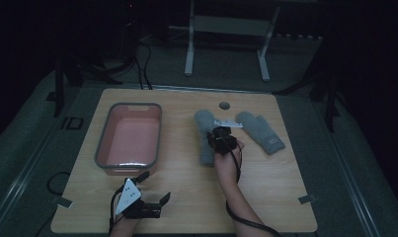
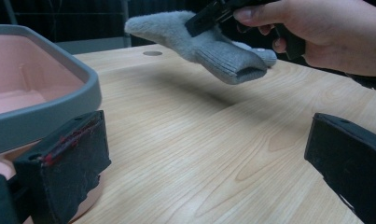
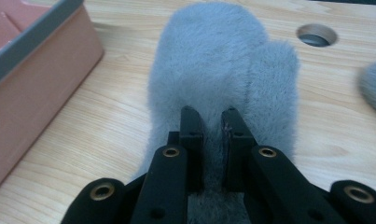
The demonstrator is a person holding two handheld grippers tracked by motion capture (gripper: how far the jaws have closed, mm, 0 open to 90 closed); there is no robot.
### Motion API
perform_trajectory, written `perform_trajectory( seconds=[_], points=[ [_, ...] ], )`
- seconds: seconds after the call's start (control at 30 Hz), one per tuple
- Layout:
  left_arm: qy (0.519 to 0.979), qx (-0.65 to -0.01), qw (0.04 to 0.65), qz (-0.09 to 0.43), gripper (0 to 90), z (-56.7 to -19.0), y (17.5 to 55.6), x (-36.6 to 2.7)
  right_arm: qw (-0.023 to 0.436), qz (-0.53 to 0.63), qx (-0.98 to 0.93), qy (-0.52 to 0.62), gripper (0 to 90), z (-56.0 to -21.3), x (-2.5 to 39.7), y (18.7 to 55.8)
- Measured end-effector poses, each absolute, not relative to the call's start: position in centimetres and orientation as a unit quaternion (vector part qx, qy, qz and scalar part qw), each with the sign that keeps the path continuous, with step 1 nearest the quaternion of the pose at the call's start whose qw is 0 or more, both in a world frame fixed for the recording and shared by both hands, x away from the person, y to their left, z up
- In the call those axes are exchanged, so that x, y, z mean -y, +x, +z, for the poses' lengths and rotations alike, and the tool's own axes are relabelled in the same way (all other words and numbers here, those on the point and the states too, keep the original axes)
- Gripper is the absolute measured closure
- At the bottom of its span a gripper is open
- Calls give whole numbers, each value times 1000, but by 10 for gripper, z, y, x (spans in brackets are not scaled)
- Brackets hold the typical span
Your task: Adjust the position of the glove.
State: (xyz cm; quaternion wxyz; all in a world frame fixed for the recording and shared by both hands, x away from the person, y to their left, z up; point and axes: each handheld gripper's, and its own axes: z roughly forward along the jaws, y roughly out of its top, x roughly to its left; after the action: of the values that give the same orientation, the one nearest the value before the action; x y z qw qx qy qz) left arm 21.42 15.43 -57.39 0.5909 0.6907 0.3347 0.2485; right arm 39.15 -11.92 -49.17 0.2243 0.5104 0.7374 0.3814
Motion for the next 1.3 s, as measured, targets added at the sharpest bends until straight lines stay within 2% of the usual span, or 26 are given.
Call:
perform_trajectory(
  seconds=[0.3,0.43,0.77,0.9,1.1,1.3],
  points=[
    [696,-327,591,244,3,-574,217,-148,224,382,-716,541,819,-496,131,374],
    [698,-327,590,241,3,-574,218,-148,238,364,-719,543,818,-507,128,371],
    [698,-327,588,246,3,-574,216,-148,209,333,-723,568,815,-546,114,383],
    [698,-327,587,246,3,-574,215,-149,202,337,-717,575,807,-551,110,385],
    [698,-329,587,245,3,-575,215,-149,194,343,-710,584,751,-554,105,391],
    [700,-326,585,249,3,-574,214,-149,201,344,-711,579,613,-553,99,393]
  ],
)
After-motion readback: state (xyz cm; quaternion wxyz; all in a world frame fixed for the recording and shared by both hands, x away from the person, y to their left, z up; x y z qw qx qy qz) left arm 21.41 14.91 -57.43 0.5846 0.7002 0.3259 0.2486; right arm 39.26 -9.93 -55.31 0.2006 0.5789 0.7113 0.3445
